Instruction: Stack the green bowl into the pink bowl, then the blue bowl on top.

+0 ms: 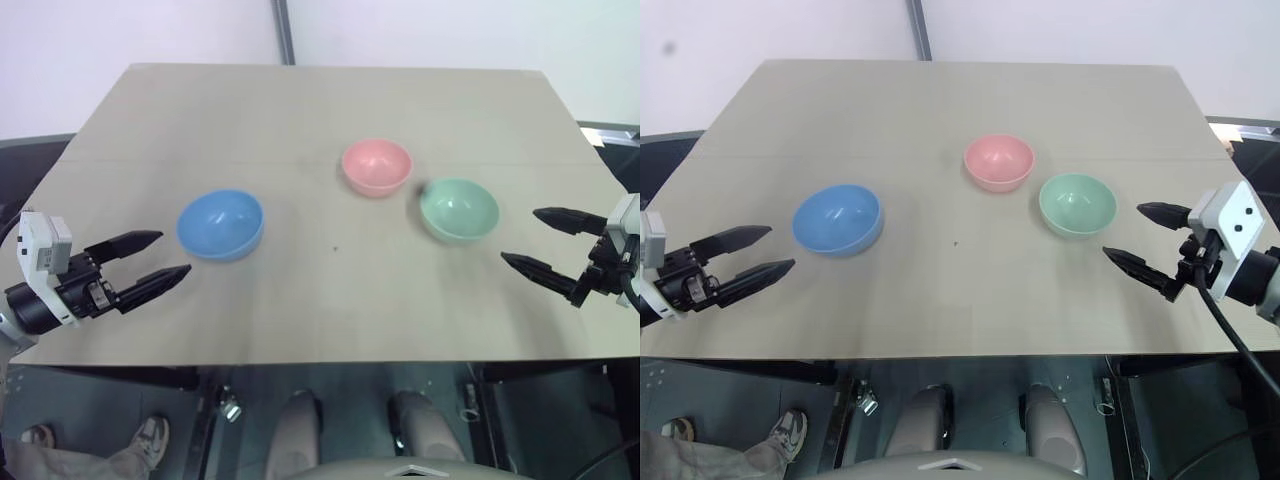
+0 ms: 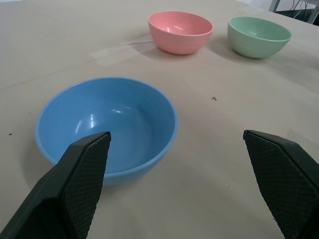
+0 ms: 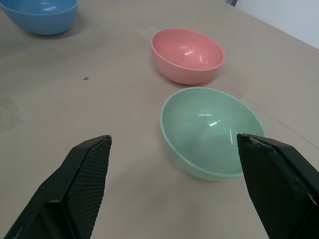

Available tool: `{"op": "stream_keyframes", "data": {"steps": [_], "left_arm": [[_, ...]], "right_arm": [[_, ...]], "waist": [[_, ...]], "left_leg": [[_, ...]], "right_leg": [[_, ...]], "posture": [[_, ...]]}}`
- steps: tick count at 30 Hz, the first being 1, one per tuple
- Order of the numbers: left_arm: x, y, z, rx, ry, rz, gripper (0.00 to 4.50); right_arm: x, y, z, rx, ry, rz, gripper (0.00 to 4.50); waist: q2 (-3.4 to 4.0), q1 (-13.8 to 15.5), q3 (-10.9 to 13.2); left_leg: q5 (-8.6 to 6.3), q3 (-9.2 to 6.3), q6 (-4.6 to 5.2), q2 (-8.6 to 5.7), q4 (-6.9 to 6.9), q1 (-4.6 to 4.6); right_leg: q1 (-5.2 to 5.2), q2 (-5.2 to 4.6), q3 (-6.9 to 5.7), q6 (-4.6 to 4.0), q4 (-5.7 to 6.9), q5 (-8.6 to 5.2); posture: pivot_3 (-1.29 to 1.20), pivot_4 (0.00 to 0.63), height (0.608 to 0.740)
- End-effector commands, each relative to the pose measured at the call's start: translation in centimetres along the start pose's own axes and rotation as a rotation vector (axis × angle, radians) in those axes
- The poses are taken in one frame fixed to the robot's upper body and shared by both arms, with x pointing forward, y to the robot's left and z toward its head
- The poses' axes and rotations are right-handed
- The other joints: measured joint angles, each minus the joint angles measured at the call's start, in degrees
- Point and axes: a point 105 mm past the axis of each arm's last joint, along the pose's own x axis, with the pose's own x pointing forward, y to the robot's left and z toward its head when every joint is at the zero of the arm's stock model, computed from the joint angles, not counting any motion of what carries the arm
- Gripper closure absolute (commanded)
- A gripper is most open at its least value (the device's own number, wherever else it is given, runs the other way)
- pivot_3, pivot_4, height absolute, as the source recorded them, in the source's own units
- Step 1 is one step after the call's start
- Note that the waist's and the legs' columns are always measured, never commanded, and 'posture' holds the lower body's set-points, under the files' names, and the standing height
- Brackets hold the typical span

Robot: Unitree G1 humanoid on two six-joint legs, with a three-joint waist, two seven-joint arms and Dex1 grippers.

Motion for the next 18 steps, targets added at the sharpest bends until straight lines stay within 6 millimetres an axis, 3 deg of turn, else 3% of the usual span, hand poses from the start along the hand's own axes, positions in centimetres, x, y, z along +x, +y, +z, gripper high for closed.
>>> {"op": "stream_keyframes", "data": {"steps": [1,4,10,18], "left_arm": [[0.6,-0.3,1.3,0.062,0.002,-0.035,0.00],[2.3,-1.2,2.4,0.075,-0.032,-0.081,0.00],[3.6,-2.1,3.4,0.095,-0.074,-0.084,0.00],[5.7,-3.3,4.5,0.082,-0.091,-0.110,0.00]], "right_arm": [[0.2,-0.1,1.3,-0.050,-0.031,-0.004,0.12],[1.7,0.0,2.1,-0.062,-0.064,0.004,0.12],[4.2,0.5,2.8,-0.098,-0.119,-0.003,0.12],[12.4,1.6,4.5,-0.160,-0.118,0.095,0.12]], "waist": [[-0.01,-0.01,0.01],[-0.02,-0.02,0.11],[-0.03,-0.09,0.12],[0.03,-0.36,0.21]], "left_leg": [[0.00,0.00,0.00,0.00,0.00,0.00],[0.00,0.00,0.00,0.00,0.04,0.04],[0.00,0.01,0.00,0.01,0.14,-0.01],[0.00,0.01,0.01,0.01,0.14,0.00]], "right_leg": [[0.00,0.00,0.00,0.00,0.00,0.00],[0.00,0.00,0.00,-0.04,0.04,-0.14],[0.01,0.02,0.03,0.02,0.07,0.03],[-0.05,0.05,0.05,0.02,0.13,0.07]], "posture": [[0.00,0.150,0.740],[0.00,0.150,0.740],[0.00,0.150,0.740],[0.00,0.150,0.740]]}}
